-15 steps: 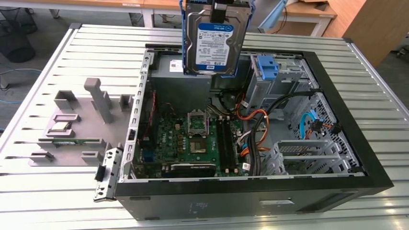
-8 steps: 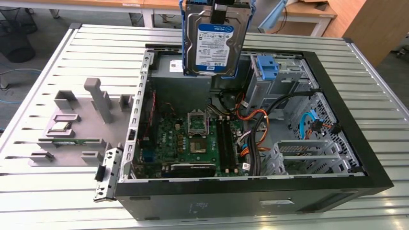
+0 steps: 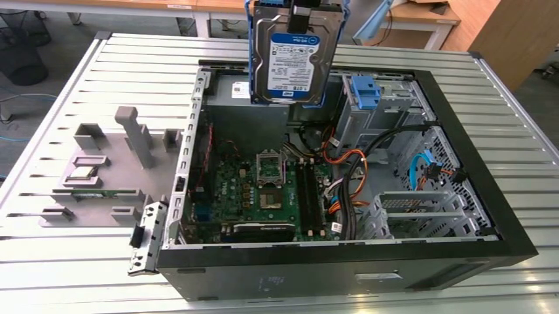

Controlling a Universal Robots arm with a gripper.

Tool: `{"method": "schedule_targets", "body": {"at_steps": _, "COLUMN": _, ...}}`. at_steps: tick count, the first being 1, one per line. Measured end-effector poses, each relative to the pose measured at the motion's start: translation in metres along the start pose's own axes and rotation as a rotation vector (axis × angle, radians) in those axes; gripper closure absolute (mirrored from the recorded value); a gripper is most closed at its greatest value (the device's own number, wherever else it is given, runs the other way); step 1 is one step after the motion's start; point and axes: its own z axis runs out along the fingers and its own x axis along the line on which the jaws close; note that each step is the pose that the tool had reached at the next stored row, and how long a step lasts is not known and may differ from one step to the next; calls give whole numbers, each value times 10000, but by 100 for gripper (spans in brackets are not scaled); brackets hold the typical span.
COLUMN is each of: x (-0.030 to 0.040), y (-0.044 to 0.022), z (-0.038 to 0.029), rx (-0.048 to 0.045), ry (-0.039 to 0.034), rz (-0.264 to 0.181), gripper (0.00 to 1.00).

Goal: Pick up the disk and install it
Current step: 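Pick up the disk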

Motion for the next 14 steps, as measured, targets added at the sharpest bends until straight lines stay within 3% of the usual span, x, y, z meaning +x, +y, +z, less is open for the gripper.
{"method": "schedule_targets", "body": {"at_steps": 14, "x": 183, "y": -7, "z": -8, "rx": 1, "ry": 0, "rz": 2, "gripper": 65}}
